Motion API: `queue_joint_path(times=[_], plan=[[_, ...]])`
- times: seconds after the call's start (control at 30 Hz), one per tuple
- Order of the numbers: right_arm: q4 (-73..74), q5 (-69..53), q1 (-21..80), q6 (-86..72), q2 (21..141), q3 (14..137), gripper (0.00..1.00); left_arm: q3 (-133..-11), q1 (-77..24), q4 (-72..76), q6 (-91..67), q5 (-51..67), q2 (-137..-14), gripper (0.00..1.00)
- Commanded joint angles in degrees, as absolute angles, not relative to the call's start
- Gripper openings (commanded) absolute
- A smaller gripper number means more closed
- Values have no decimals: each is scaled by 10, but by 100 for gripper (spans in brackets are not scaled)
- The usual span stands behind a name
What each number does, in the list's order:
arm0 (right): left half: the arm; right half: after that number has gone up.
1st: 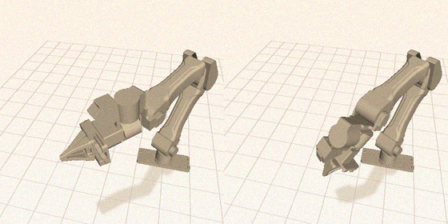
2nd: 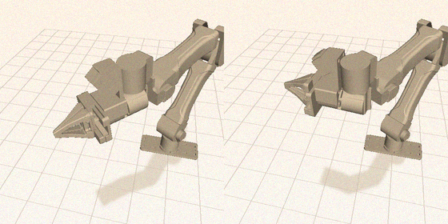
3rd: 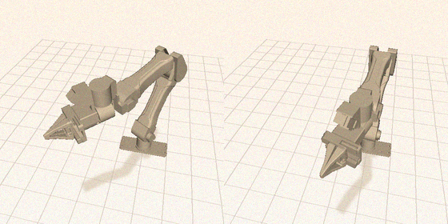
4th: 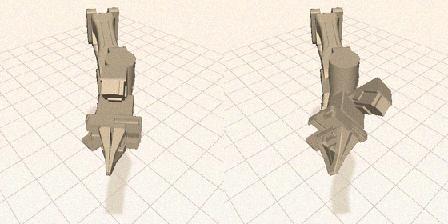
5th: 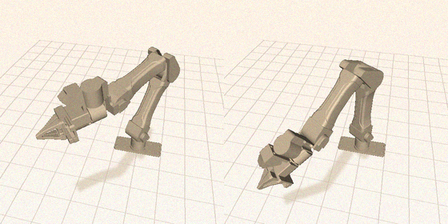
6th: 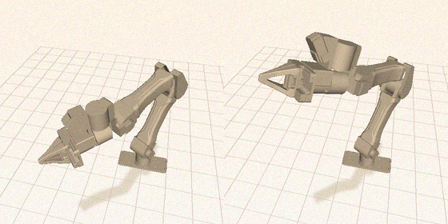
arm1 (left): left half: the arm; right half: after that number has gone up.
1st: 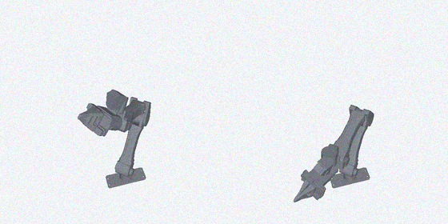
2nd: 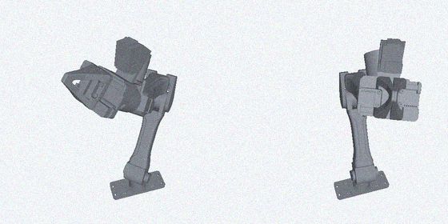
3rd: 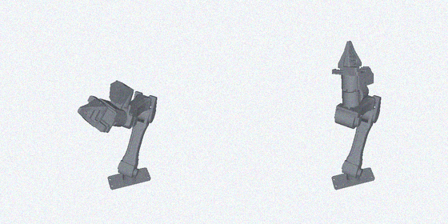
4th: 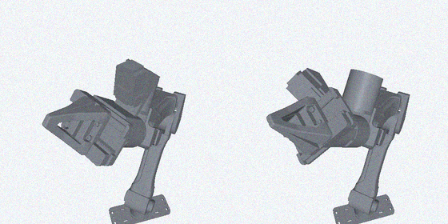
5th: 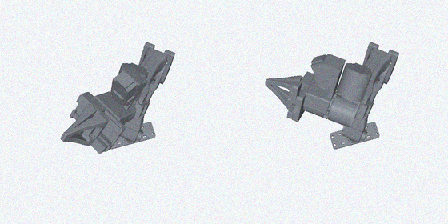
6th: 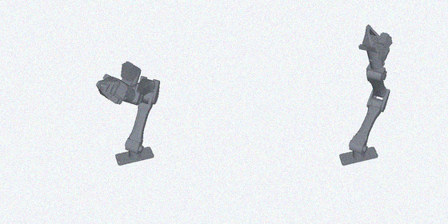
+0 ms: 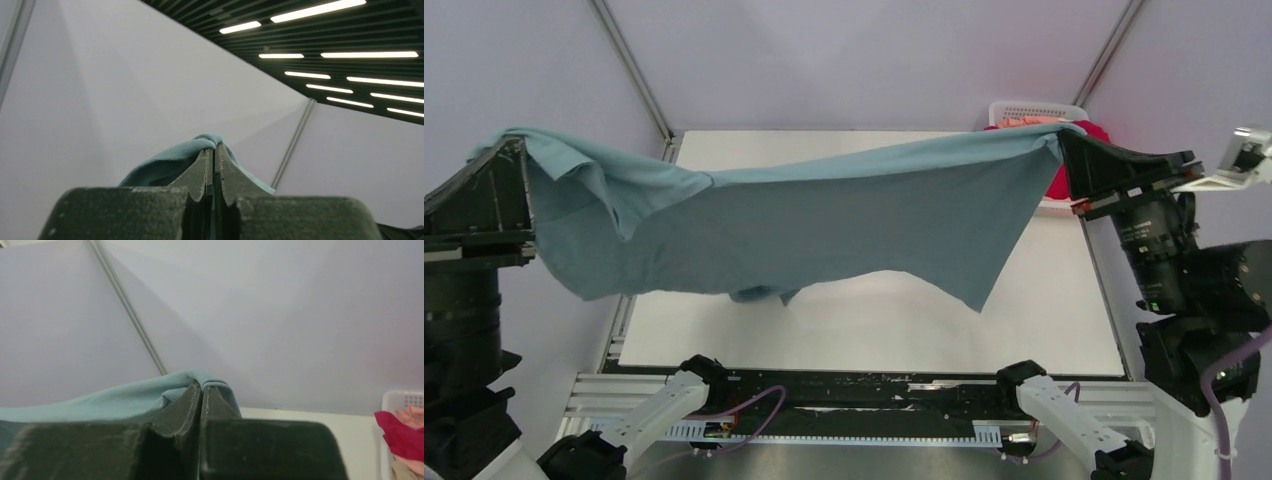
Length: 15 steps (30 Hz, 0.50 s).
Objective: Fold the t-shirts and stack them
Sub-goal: Flatten out the tshirt
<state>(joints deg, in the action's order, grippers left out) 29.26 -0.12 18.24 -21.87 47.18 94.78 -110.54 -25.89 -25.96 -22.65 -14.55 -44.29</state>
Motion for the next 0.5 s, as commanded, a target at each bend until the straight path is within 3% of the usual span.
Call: queue_joint_path(times=[0.0,0.23,0.47], plan=[[301,-34,181,-200,458,1003,0,-1187,-262,-256,-196,-63,-482,0],[310,-1,181,-193,435,993,0,-1243,-262,-252,-185,-32,-529,0],[302,112,180,-179,487,952,0,-1202,-262,-215,-139,-145,-602,0]])
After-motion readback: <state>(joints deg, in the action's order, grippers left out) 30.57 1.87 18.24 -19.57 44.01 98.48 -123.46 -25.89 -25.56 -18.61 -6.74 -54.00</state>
